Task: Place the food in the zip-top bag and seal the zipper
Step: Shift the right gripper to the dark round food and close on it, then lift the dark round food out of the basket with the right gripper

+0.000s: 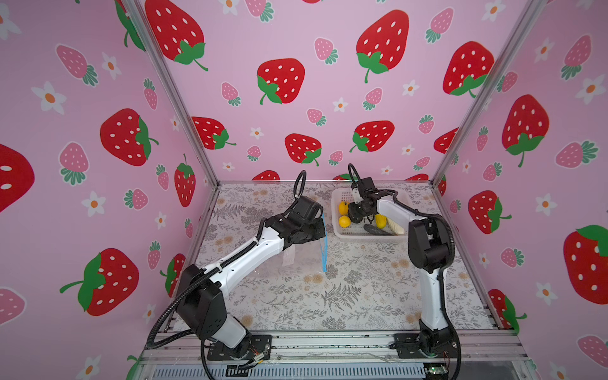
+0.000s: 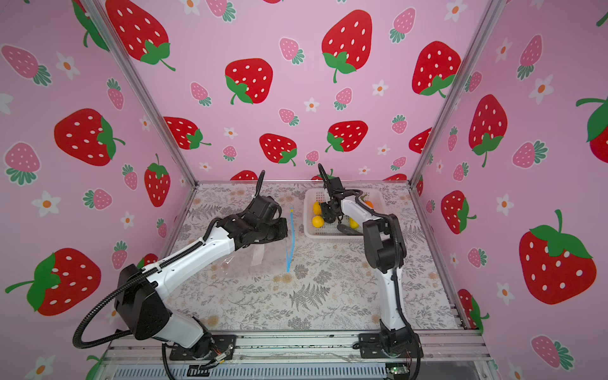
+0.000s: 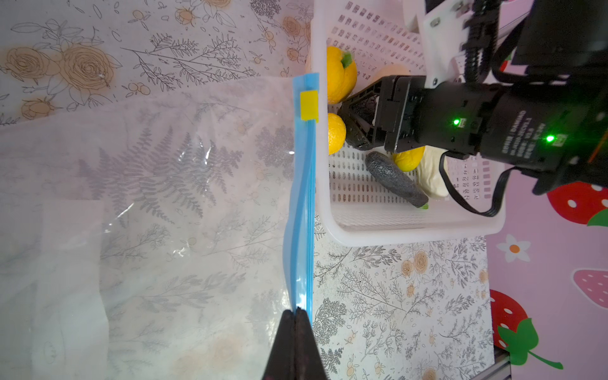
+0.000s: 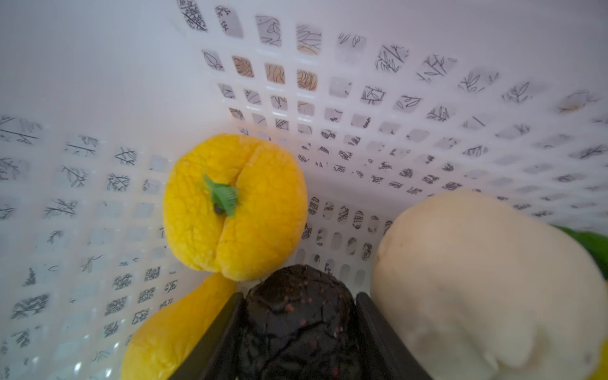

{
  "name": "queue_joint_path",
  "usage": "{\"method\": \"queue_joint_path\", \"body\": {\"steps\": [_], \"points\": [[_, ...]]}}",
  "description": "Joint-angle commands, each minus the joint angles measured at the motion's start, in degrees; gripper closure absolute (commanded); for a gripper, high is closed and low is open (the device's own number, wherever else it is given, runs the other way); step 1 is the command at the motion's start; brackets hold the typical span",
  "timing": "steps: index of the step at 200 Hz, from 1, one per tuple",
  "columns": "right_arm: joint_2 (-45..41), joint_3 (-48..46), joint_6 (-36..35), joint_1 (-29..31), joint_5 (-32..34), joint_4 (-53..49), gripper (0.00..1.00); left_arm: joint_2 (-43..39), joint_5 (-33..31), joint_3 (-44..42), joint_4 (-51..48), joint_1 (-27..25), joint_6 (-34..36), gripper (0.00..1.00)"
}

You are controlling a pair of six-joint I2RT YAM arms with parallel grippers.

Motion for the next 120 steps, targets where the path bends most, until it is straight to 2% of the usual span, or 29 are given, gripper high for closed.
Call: {"method": "queue_joint_path", "body": {"steps": [1,70,120], "points": [[-3.9,-1.3,0.6,-0.6,-1.2,0.3,0.51,0.0,-0.7,1.0,0.3,-0.2,-0.3,1.0],[-7.2,-4.8,1.4,-1.4,-3.7,2.1,0.53,-0.2,-1.0,0.8,0.2,-0.2,-0.6,1.0],[-11.9,-10.7,3.2,-2.4,-8.2,5.8,0.53,-0.2,-1.1,-0.1,1.0,-0.1,-1.3,1.0]]}}
